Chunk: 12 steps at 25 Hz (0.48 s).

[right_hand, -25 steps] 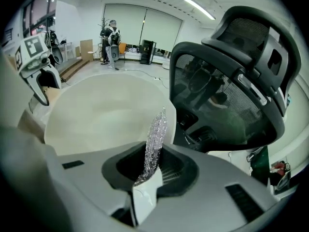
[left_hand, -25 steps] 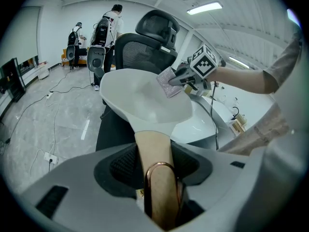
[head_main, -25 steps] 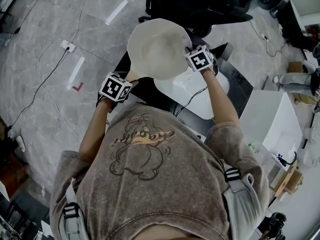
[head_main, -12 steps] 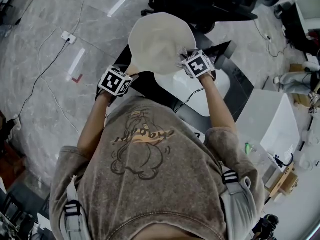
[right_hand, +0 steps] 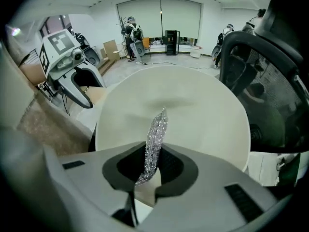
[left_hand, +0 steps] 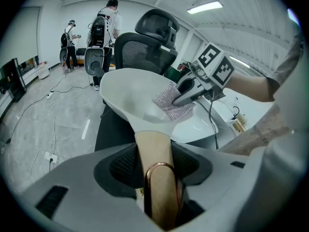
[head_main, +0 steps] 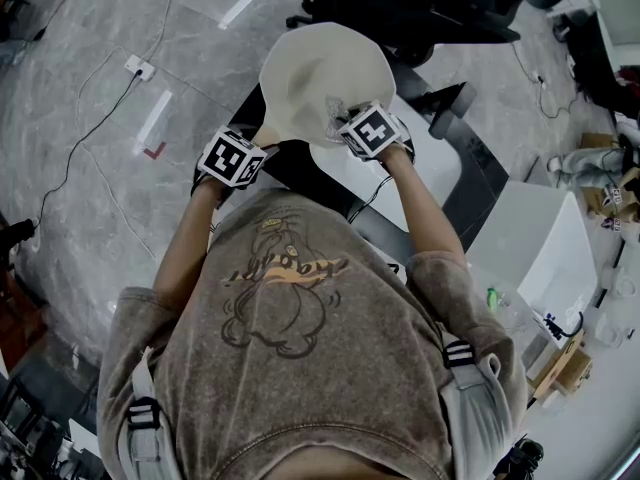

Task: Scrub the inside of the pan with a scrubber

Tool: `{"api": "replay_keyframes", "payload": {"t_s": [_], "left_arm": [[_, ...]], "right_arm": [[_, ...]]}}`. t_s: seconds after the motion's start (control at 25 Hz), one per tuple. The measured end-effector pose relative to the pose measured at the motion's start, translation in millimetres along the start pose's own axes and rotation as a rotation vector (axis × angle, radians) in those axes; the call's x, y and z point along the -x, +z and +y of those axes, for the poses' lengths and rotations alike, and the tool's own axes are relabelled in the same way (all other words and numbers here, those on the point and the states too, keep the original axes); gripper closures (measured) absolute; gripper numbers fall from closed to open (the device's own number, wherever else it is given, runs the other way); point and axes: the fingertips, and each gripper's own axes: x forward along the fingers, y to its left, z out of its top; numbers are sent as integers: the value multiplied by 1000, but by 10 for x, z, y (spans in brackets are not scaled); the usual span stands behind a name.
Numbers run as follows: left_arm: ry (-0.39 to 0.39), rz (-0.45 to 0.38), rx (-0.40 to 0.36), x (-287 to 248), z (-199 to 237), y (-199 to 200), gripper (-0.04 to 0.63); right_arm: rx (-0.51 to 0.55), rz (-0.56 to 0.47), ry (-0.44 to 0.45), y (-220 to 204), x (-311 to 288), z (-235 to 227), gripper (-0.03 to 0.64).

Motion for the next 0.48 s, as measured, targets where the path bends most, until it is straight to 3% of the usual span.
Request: {"api": "replay_keyframes", "payload": {"t_s": [0.48], "left_arm": [[0,4,2,-9,-4,1,367]], "right_arm": [[120,110,122,151,-308,284,552]]}}
